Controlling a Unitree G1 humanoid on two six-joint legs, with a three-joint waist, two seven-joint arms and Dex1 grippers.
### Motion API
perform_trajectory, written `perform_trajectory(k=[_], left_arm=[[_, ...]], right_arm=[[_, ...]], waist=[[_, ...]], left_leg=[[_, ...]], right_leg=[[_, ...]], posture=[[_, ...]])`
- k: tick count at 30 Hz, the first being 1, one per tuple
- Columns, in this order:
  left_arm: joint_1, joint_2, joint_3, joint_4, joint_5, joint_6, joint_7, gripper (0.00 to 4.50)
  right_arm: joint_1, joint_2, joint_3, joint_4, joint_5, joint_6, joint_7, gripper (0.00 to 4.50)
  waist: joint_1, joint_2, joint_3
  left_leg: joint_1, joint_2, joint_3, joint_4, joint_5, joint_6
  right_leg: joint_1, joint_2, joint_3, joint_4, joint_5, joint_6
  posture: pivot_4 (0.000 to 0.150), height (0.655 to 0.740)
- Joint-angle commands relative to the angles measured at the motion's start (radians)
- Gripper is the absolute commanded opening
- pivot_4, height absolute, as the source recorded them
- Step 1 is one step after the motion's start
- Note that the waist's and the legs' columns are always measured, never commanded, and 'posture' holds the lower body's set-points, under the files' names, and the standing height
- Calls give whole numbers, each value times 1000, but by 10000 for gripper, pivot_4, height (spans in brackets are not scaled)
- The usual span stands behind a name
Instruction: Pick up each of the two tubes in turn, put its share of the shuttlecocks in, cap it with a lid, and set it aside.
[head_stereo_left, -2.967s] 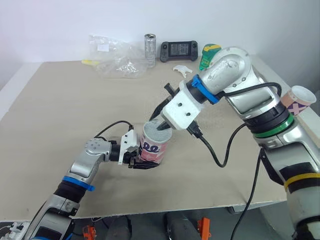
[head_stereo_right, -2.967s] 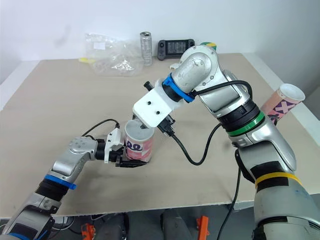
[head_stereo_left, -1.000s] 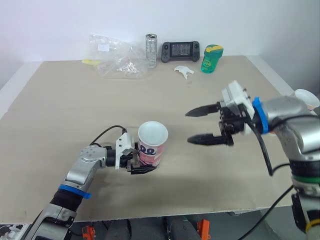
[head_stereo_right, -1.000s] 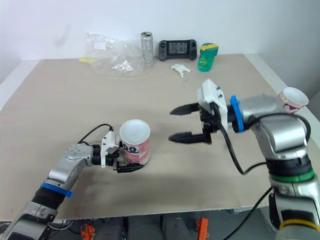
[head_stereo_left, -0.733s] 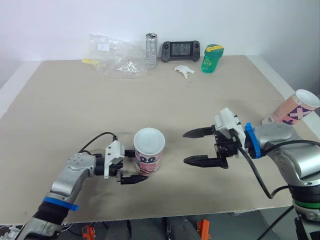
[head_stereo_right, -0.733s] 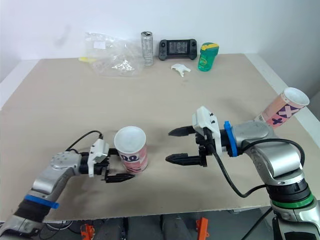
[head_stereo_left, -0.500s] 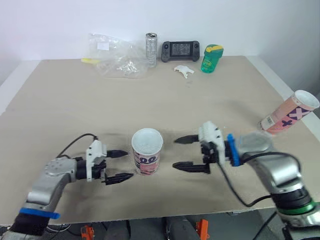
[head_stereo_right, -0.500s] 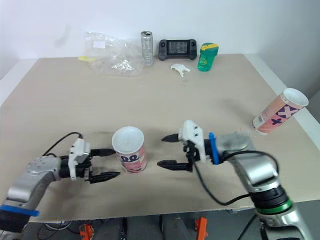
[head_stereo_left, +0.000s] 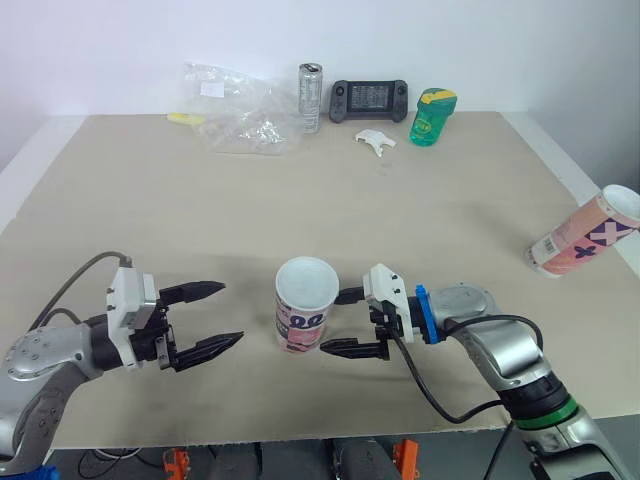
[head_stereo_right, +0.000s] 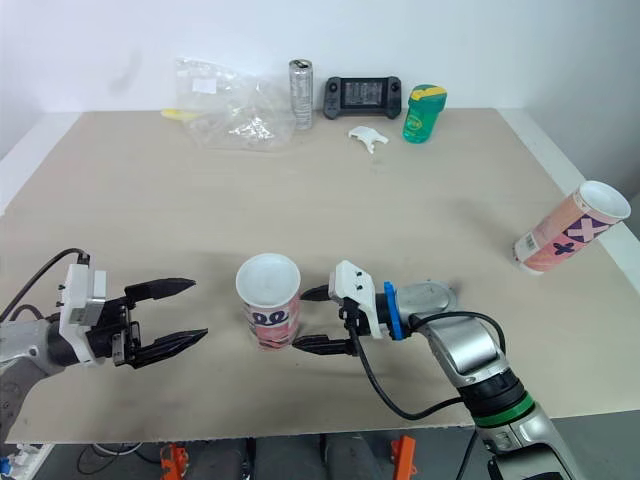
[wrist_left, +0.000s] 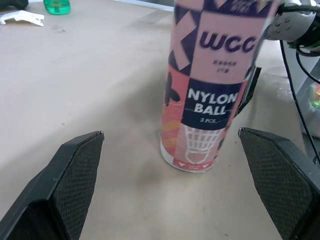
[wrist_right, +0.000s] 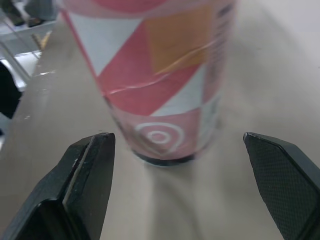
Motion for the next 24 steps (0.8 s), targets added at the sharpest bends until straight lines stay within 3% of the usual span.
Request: perform_trajectory(k=[1,24], left_arm=[[18,20,48,-68,-42,21,21,45000],[168,32,120,-213,-91,65,105,45000]], right_arm=[[-31,14,14,8,11,-33,45,44022],[-167,204,119,229,-47,-165,146,44022]], waist=[[0,0,0],[-2,0,0]], left_leg=[[0,0,0,0,0,0],[2,2,1,2,-1,-2]], right_leg=[[0,0,0,0,0,0],[1,1,0,0,1,-1]], posture=[[1500,7236],[1500,7236]])
